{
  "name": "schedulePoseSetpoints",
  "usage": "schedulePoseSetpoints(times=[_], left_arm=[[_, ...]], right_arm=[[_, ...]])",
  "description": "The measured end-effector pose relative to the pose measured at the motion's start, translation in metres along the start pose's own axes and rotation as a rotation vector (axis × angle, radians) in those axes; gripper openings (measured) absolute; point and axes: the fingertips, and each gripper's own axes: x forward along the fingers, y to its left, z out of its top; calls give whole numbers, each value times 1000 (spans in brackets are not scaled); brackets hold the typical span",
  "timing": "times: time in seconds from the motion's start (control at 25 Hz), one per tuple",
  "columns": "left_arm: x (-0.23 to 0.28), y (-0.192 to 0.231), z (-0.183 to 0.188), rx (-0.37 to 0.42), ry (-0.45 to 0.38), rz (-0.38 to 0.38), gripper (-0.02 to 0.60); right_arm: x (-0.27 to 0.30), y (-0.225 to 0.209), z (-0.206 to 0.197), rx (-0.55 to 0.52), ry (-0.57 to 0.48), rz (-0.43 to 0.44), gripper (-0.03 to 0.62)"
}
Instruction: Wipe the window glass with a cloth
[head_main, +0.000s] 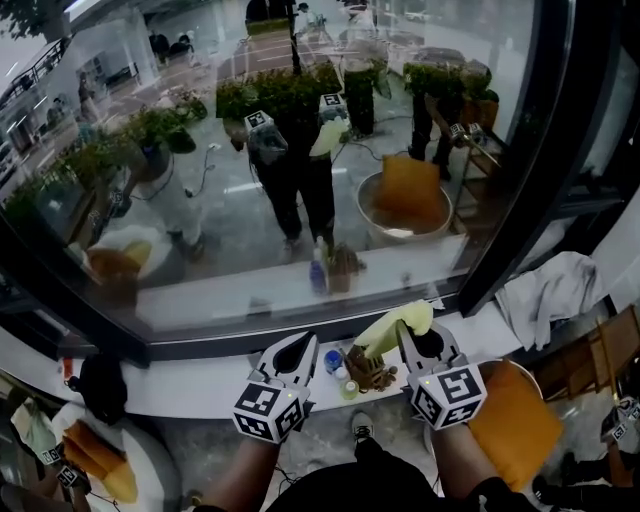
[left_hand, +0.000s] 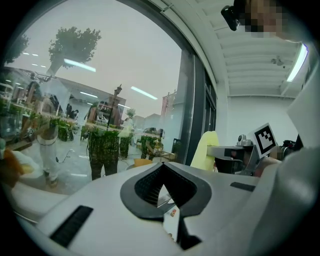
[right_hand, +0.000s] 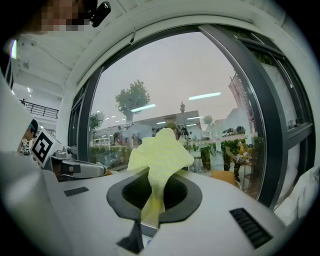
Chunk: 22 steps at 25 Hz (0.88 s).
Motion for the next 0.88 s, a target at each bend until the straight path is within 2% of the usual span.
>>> schedulePoseSetpoints(times=[0.48, 0.88], left_arm=[[58, -2, -2, 4, 26, 1, 8], [96, 19, 11, 14, 34, 28, 8]], right_arm=[[35, -43, 11, -11, -18, 28, 43], [82, -73, 25, -16, -37, 37, 43]])
